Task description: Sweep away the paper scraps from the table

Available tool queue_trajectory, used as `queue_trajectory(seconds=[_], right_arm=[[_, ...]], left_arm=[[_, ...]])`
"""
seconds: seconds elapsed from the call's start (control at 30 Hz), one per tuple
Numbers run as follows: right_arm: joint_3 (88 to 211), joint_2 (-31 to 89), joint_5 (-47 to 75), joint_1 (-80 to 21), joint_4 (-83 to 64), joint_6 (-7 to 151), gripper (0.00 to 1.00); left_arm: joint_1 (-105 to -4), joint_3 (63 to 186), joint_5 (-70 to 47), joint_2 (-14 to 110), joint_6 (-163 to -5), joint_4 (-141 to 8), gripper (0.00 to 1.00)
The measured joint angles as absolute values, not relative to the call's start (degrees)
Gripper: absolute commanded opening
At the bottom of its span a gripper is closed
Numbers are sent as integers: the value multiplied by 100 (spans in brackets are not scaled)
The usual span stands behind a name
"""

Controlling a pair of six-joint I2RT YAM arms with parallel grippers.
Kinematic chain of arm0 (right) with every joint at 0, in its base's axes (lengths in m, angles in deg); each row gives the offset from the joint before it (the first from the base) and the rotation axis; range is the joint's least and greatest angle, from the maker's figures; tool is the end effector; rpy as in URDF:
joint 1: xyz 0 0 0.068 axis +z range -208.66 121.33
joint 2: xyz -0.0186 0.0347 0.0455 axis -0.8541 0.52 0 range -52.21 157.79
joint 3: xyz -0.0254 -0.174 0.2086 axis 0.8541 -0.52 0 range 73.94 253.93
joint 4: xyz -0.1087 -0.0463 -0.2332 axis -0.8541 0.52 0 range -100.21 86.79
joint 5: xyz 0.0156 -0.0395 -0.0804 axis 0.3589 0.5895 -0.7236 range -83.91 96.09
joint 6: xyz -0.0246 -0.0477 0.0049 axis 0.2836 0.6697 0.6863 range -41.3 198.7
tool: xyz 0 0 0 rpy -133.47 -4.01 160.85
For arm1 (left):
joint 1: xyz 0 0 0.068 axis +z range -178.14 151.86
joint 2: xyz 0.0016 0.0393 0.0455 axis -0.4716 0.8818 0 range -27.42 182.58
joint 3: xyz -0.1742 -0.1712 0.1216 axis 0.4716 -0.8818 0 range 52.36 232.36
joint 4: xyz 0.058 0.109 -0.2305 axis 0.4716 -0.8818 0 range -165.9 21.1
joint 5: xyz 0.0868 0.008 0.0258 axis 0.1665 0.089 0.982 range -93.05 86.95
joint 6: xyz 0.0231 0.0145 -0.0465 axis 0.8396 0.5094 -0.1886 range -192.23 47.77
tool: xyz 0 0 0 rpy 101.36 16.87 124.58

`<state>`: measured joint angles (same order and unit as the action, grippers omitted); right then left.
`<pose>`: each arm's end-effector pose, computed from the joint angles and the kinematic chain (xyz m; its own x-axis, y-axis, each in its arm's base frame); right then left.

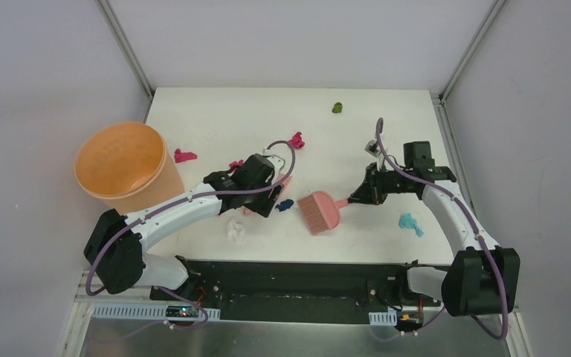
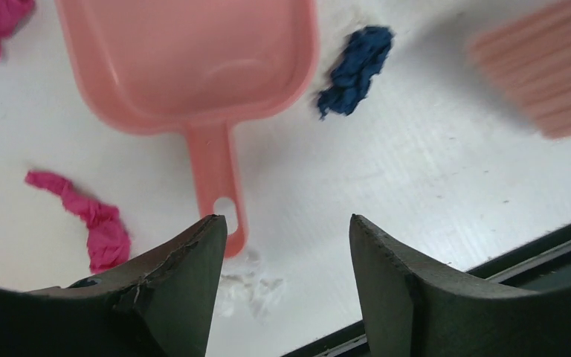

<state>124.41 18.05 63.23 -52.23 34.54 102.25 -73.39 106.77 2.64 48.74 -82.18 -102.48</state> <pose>0.2169 0.0546 0.2512 -0.6547 -0.2919 -0.6972 -0.7432 0.4167 0.5235 0.1917 -0.1885 0.2448 -0.6856 0.4473 -0.5744 0.5568 0.8304 -0.0179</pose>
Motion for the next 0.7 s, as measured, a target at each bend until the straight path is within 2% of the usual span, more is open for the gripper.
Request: queue_trajectory(seconds=[0.27, 0.37, 0.5, 0.7], right_arm=[[12374, 1431, 6201, -5634, 2888, 9642, 0], [12369, 1416, 6199, -5677, 2794, 9528, 0], [12291, 1379, 6199, -5747, 2683, 9436, 0], [12277, 1377, 6201, -5758, 2646, 9399, 0]], left_arm=[[-7339, 10585, 977, 5176, -8225, -10423, 69], [-7339, 10588, 1093, 5383, -8210, -10434, 68], [-7326, 10590, 1169, 5753, -8183, -10488, 65], [-7267, 10664, 1169, 6161, -8181, -10606, 54]])
